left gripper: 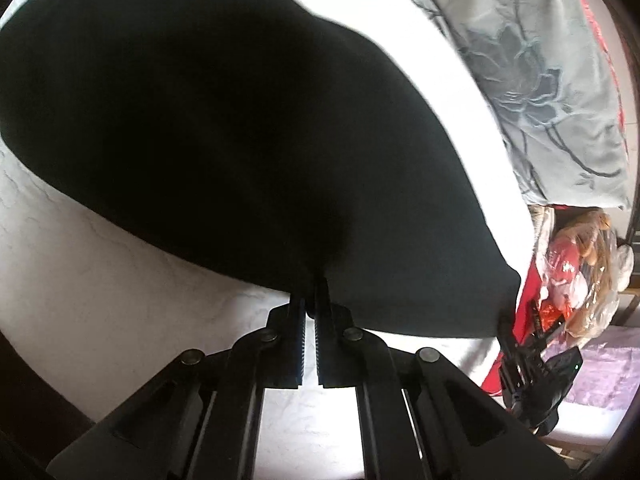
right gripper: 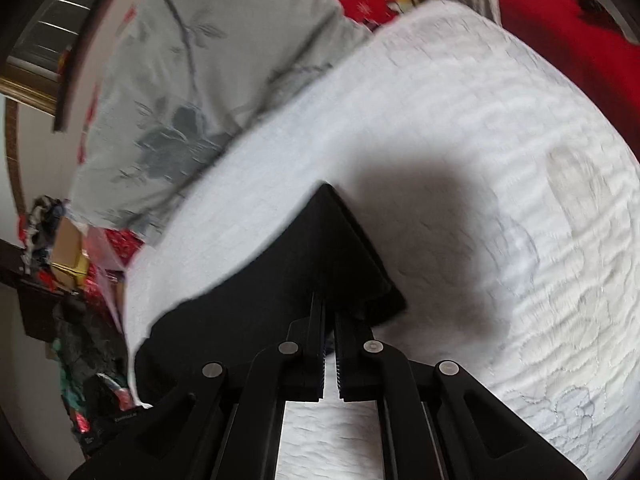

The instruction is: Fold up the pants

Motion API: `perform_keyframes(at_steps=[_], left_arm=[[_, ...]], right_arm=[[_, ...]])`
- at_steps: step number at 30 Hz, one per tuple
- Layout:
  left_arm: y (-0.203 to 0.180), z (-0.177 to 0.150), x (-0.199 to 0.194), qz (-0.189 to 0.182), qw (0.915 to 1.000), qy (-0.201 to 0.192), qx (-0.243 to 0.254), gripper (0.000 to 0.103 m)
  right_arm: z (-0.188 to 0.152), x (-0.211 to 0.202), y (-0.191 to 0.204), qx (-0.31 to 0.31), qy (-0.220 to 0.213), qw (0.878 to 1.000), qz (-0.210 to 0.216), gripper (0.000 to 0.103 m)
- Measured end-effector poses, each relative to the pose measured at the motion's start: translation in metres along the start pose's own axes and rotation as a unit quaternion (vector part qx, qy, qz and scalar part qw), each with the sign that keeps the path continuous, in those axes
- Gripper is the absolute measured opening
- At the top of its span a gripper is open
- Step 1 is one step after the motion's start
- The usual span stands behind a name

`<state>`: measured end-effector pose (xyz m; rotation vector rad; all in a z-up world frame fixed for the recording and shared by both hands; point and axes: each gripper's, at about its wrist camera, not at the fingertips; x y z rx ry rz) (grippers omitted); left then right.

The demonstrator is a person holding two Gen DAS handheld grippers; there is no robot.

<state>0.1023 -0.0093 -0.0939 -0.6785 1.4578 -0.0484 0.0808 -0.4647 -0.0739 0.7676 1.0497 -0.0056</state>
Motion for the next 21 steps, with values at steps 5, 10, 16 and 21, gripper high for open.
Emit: perform_keyframes(at_steps=[5, 10, 16, 21], left_arm=[[-0.006, 0.001, -0.003, 0.01, 0.9996, -0.008, 0.026, 0.004], [-0.01, -0.011, -0.012, 0.0, 0.9993, -0.011, 0.036, 0.012], [-0.016, -0.018, 0.003, -0.01, 0.9993, 0.01, 0.035, 0.012], [-0.022, -0.014, 0.01, -0.011, 0.9996, 0.005, 0.026, 0.012]], right_arm=[[-0.011, 0.014, -0.011, 0.006, 0.017, 1.0, -0.011, 0.008], [-0.008, -0.023, -0.026, 0.026, -0.015, 0.999, 0.012, 0.015], [0.002, -0.029, -0.057, 0.089, -0.042, 0.995, 0.018, 0.04], [-0.001, 0.0, -0.054, 0.108, -0.03, 0.992, 0.051, 0.042]])
Point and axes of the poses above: each gripper's, at about its wrist camera, not at the fingertips, and x roughly the way its jaws point, y to its left, z to its top, and after that the axes turned 1 degree about x, right-handed
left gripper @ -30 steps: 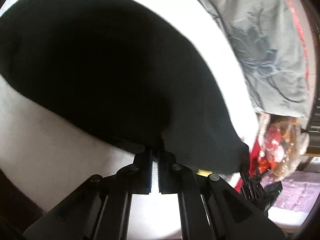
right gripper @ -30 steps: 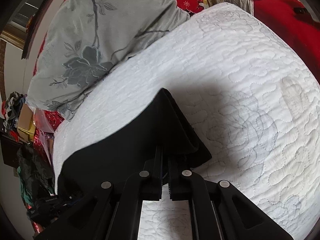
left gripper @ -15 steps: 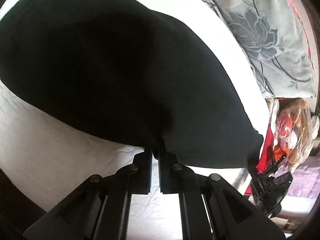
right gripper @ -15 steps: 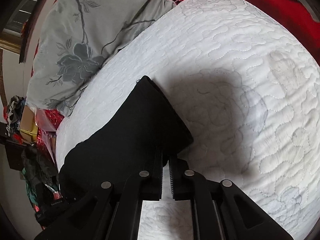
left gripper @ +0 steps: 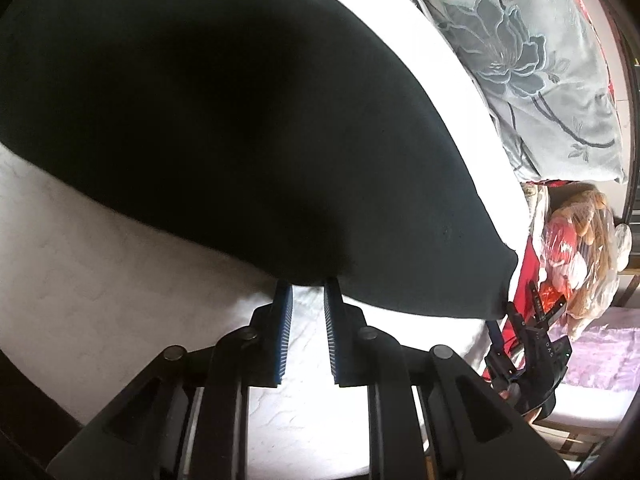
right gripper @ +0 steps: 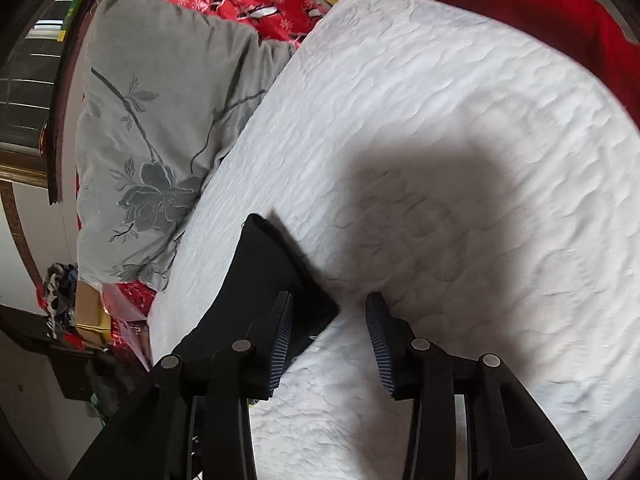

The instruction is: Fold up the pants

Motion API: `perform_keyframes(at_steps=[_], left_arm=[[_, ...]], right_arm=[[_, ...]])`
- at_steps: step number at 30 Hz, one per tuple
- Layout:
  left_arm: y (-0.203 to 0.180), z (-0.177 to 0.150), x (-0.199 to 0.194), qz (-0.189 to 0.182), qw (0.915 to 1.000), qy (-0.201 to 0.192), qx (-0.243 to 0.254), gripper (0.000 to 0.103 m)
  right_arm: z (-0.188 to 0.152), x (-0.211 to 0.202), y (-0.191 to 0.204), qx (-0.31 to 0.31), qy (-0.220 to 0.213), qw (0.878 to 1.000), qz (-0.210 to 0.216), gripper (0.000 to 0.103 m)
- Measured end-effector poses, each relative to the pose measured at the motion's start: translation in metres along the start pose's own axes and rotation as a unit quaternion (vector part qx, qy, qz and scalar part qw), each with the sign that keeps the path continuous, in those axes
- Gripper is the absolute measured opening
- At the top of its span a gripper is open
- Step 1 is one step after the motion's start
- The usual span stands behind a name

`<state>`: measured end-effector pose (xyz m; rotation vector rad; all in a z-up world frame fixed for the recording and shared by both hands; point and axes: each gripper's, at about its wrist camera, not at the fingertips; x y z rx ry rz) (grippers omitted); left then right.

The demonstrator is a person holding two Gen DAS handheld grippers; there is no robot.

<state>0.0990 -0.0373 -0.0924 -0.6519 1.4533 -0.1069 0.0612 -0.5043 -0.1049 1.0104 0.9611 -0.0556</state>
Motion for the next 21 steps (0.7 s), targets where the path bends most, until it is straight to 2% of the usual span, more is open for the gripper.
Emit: perform_keyframes(at_steps=[3, 7, 8, 9, 10, 11, 14, 18, 21], left_arm=[[-0.002, 0.002, -0.001, 0.003, 1.0, -0.004, -0.001, 0.012], [-0.01, 0.008, 0.002, 0.008, 0.9998, -0.014, -0.008, 0.013], [-0.01, 0.009, 0.003, 0.01, 0.9998, -0.016, -0.01, 0.012], [-0.011, 0.01, 0.003, 0.011, 0.9997, -0.017, -0.012, 0.012], [-0.012, 0.011, 0.003, 0.012, 0.9997, -0.017, -0.012, 0.012], [-0.012, 0.012, 0.002, 0.012, 0.9997, -0.014, -0.013, 0.012], [-0.008, 0.012, -0.004, 0.009, 0.9998, -0.013, -0.012, 0.003], [-0.002, 0.007, -0.015, 0.003, 0.9999, 0.002, -0.014, 0.003], [0.0, -0.009, -0.027, -0.002, 0.9999, 0.014, 0.004, 0.003]], right_arm=[[-0.002, 0.007, 0.009, -0.01, -0.007, 1.0, 0.009, 0.054], [-0.003, 0.014, 0.02, -0.022, -0.007, 1.0, 0.005, 0.055], [-0.004, 0.016, 0.024, -0.03, -0.01, 1.0, -0.005, 0.054], [-0.005, 0.018, 0.027, -0.035, -0.012, 0.999, -0.015, 0.044], [-0.005, 0.019, 0.031, -0.042, -0.013, 0.999, -0.025, 0.032], [-0.006, 0.022, 0.031, -0.044, -0.006, 0.999, -0.03, 0.015], [-0.007, 0.017, 0.027, -0.028, -0.008, 0.999, -0.026, 0.015], [-0.015, -0.008, 0.028, -0.021, -0.012, 1.0, 0.01, 0.014], [-0.021, -0.032, 0.03, -0.021, -0.009, 0.999, 0.028, 0.014]])
Point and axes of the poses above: each gripper's, at about its wrist camera, not at the fingertips, and x roughly the way its jaws point, y to its left, z to its top, and after that the axes turned 1 degree about x, right-handed
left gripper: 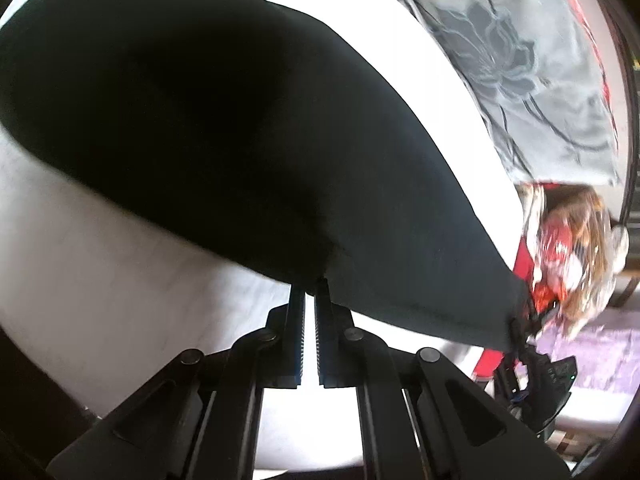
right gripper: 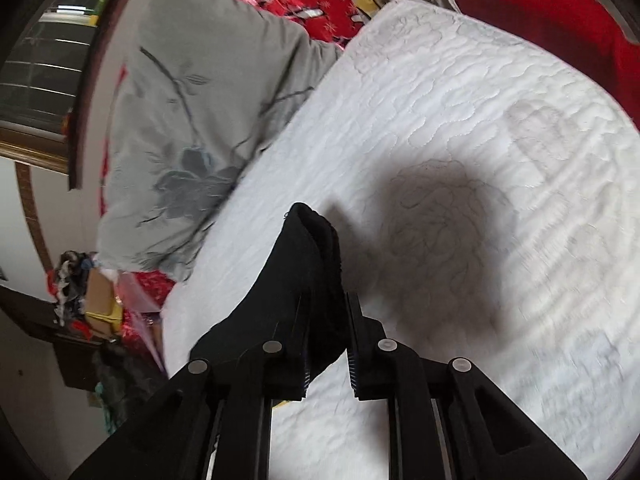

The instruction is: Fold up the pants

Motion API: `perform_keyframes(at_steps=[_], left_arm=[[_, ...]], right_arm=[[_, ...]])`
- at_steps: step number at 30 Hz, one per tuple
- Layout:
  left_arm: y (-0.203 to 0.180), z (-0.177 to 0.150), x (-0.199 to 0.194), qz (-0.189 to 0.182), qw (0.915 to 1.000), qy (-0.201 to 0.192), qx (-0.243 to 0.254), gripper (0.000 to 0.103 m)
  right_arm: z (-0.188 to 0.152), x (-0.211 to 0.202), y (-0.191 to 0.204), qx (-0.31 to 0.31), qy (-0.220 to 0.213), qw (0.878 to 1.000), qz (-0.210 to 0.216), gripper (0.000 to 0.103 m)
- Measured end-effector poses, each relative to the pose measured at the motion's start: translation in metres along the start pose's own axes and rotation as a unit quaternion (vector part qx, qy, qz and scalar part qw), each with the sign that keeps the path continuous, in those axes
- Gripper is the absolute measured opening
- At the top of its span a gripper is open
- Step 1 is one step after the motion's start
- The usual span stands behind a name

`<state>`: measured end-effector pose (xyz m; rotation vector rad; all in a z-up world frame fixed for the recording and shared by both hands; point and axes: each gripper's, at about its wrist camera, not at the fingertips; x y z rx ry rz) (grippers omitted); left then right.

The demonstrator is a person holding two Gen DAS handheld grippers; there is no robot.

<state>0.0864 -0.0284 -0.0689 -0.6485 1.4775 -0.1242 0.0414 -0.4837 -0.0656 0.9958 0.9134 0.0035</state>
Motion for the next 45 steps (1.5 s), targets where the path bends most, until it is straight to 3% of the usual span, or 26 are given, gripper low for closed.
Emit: perform_keyframes(at_steps=[3, 5, 7, 10, 13, 16, 18, 20, 22, 25, 29, 32, 38, 40, 42, 44, 45], left_arm=[[0.0, -0.011, 0.001, 0.013, 0.9996, 0.001, 0.024, 0.003], [0.005, -0.008, 0.013, 0.019, 0.9997, 0.009, 0.014, 0.003], [0.009, -0.005, 0.023, 0.028, 0.9994, 0.018, 0.009, 0.003], [0.01, -0.007, 0.018, 0.019, 0.9993, 0.021, 0.024, 0.003], [0.003, -0.004, 0.001, 0.012, 0.998, 0.012, 0.061, 0.003], [0.009, 0.007, -0.034, 0.006, 0.9954, -0.024, 0.092, 0.003], [0.023, 0.022, -0.065, 0.004, 0.9933, -0.06, 0.099, 0.004], [0.039, 0.043, -0.092, 0.02, 0.9897, -0.102, 0.099, 0.011], [0.057, 0.069, -0.115, 0.042, 0.985, -0.134, 0.1, 0.031], [0.084, 0.107, -0.139, 0.083, 0.9786, -0.16, 0.099, 0.04], [0.111, 0.147, -0.138, 0.09, 0.9826, -0.138, 0.086, 0.04], [0.113, 0.158, -0.123, 0.081, 0.9861, -0.114, 0.09, 0.041], [0.096, 0.166, -0.084, 0.103, 0.9831, -0.078, 0.129, 0.042], [0.097, 0.166, -0.074, 0.092, 0.9849, -0.066, 0.131, 0.059], [0.097, 0.166, -0.068, 0.091, 0.9851, -0.07, 0.128, 0.061], [0.095, 0.168, -0.066, 0.097, 0.9845, -0.079, 0.123, 0.06], [0.093, 0.169, -0.069, 0.094, 0.9846, -0.09, 0.116, 0.04]], right_arm=[[-0.01, -0.025, -0.007, 0.001, -0.002, 1.0, 0.016, 0.013], [-0.016, -0.033, -0.021, 0.014, -0.008, 1.0, 0.006, 0.007], [-0.017, -0.033, -0.046, 0.043, -0.017, 0.999, -0.024, 0.0], [-0.016, -0.029, -0.078, 0.075, -0.015, 0.994, -0.074, 0.0], [-0.016, -0.039, -0.085, 0.085, -0.032, 0.994, -0.056, 0.005], [-0.011, -0.045, -0.072, 0.066, -0.038, 0.997, -0.026, 0.009], [-0.009, -0.04, -0.057, 0.041, -0.031, 0.998, -0.021, 0.027], [-0.008, -0.03, -0.043, 0.016, -0.026, 0.999, -0.031, 0.043], [-0.009, -0.022, -0.034, -0.002, -0.023, 0.999, -0.039, 0.044], [-0.008, -0.006, -0.022, -0.033, -0.014, 0.997, -0.066, 0.044], [-0.007, 0.007, -0.017, -0.05, -0.007, 0.995, -0.09, 0.044], [-0.006, 0.018, -0.015, -0.056, -0.002, 0.994, -0.097, 0.044], [-0.003, 0.026, -0.011, -0.057, -0.002, 0.994, -0.097, 0.049], [-0.001, 0.027, -0.01, -0.051, 0.001, 0.995, -0.081, 0.049], [0.0, 0.031, -0.011, -0.042, 0.007, 0.997, -0.072, 0.051], [0.0, 0.034, -0.008, -0.049, 0.006, 0.996, -0.08, 0.05], [-0.001, 0.036, -0.004, -0.065, 0.003, 0.994, -0.091, 0.038]])
Point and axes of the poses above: each gripper's, at about its wrist camera, not at the fingertips, and x roughly the way its jaws point, y to its left, z to its top, and after that the axes turned 1 degree about x, right-handed
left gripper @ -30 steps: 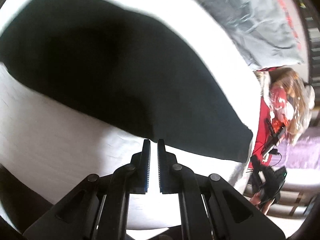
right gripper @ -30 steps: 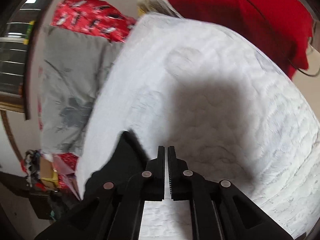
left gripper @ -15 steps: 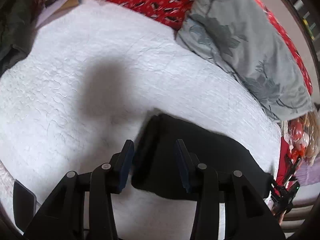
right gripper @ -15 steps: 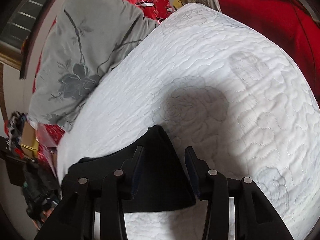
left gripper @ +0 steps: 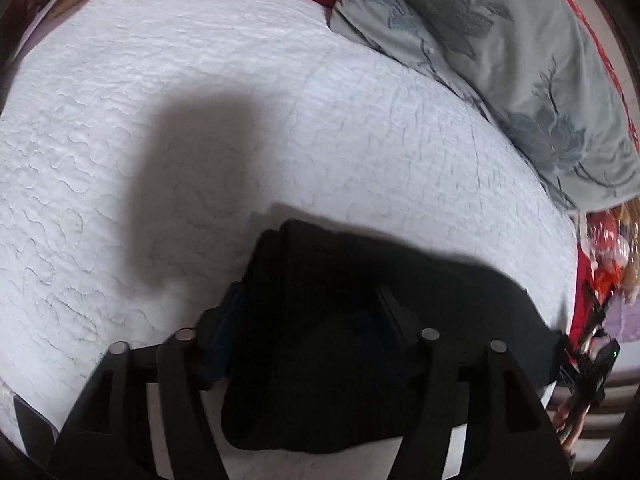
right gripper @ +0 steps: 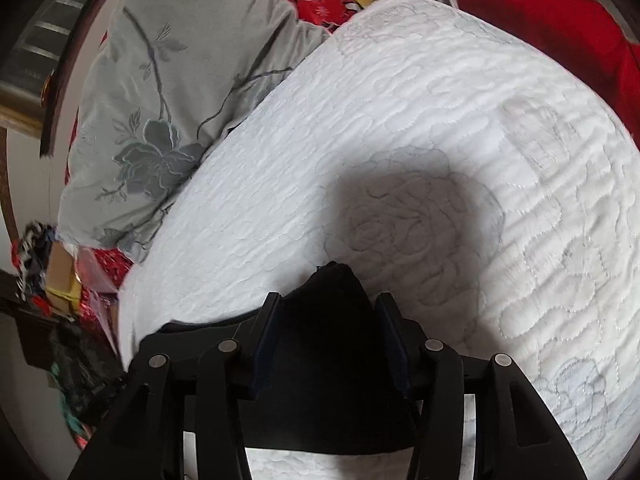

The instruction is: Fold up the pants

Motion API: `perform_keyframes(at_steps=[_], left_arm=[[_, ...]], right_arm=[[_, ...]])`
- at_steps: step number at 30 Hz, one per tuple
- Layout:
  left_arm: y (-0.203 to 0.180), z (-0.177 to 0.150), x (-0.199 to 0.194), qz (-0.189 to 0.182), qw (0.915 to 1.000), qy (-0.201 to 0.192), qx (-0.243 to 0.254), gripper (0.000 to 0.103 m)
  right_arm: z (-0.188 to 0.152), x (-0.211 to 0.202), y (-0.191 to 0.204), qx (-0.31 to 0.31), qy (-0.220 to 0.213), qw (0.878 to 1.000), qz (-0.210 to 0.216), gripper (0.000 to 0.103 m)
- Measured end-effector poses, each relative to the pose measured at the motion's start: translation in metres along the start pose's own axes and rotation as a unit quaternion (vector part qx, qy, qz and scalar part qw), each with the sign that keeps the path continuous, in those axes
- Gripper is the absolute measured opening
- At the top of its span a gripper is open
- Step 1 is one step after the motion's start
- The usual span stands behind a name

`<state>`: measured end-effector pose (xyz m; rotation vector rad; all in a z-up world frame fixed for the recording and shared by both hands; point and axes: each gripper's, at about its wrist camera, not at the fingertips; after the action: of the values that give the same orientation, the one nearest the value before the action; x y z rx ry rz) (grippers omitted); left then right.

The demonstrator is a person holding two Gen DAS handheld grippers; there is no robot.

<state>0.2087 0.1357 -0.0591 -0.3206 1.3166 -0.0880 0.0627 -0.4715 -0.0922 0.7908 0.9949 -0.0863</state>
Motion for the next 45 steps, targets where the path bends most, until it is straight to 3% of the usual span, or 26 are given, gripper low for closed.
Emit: perform_keyframes(at_steps=[1, 2, 4, 5, 7, 9, 11, 14, 19, 21, 28, 34, 38, 41, 43, 45], left_arm=[[0.001, 0.002, -0.002, -0.012, 0.9999, -0.001, -0.006, 0.023], [0.002, 0.005, -0.005, -0.027, 0.9995, 0.002, -0.014, 0.023], [0.001, 0.009, -0.013, -0.024, 0.9994, -0.022, -0.015, 0.022], [-0.002, 0.011, -0.013, -0.001, 0.9995, -0.032, -0.004, 0.022], [-0.004, 0.012, -0.004, 0.024, 0.9993, -0.027, 0.006, 0.022], [-0.004, 0.01, 0.006, 0.042, 0.9988, -0.022, 0.013, 0.022], [-0.006, 0.005, 0.005, 0.045, 0.9982, -0.031, 0.024, 0.023], [-0.002, 0.001, 0.0, 0.034, 0.9987, -0.022, 0.031, 0.027], [0.023, -0.006, -0.021, -0.012, 0.9999, -0.01, 0.006, 0.045], [0.033, -0.012, -0.031, -0.034, 0.9994, -0.01, -0.007, 0.047], [0.046, -0.045, -0.051, -0.049, 0.9985, -0.019, -0.017, 0.047], [0.036, -0.064, -0.035, -0.048, 0.9988, 0.004, 0.0, 0.047], [0.033, -0.06, -0.021, -0.033, 0.9993, 0.009, -0.015, 0.047], [0.036, -0.058, -0.022, -0.048, 0.9983, 0.011, -0.03, 0.047], [0.039, -0.058, -0.025, -0.052, 0.9982, 0.007, -0.031, 0.047], [0.038, -0.056, -0.024, -0.05, 0.9982, 0.006, -0.033, 0.047]], right_arm=[[0.0, 0.001, 0.005, -0.016, -0.003, 1.0, -0.016, 0.026], [0.0, 0.004, 0.011, -0.038, -0.002, 0.998, -0.045, 0.014], [0.003, 0.004, 0.02, -0.058, -0.001, 0.996, -0.062, 0.012], [0.006, -0.002, 0.024, -0.057, -0.021, 0.997, -0.05, 0.011], [0.011, -0.008, 0.025, -0.05, -0.043, 0.997, -0.033, 0.01], [0.014, 0.0, 0.023, -0.043, -0.035, 0.997, -0.048, 0.01], [0.012, 0.011, 0.019, -0.046, -0.023, 0.996, -0.073, 0.011], [0.008, 0.006, 0.015, -0.033, -0.027, 0.997, -0.069, 0.019], [0.002, -0.013, 0.009, -0.014, -0.025, 0.998, -0.052, 0.022], [-0.005, -0.022, 0.001, -0.002, -0.027, 0.999, -0.04, 0.022], [-0.027, -0.044, -0.013, 0.032, -0.021, 0.999, 0.014, 0.022], [-0.052, -0.04, -0.006, 0.056, 0.01, 0.995, 0.084, 0.039], [-0.066, -0.02, 0.01, 0.049, 0.048, 0.995, 0.075, 0.039], [-0.072, -0.015, 0.016, 0.062, 0.065, 0.993, 0.077, 0.039], [-0.074, -0.037, 0.018, 0.074, 0.02, 0.994, 0.08, 0.037], [-0.072, -0.078, 0.02, 0.058, -0.088, 0.994, 0.005, 0.04]])
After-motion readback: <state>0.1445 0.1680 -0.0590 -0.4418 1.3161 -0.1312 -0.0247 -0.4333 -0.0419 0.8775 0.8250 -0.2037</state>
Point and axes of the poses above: each gripper's, at about its wrist camera, not at the fingertips, and x roughly the way its jaws point, y to its left, z to its top, and after that the axes turned 1 degree about x, right-handed
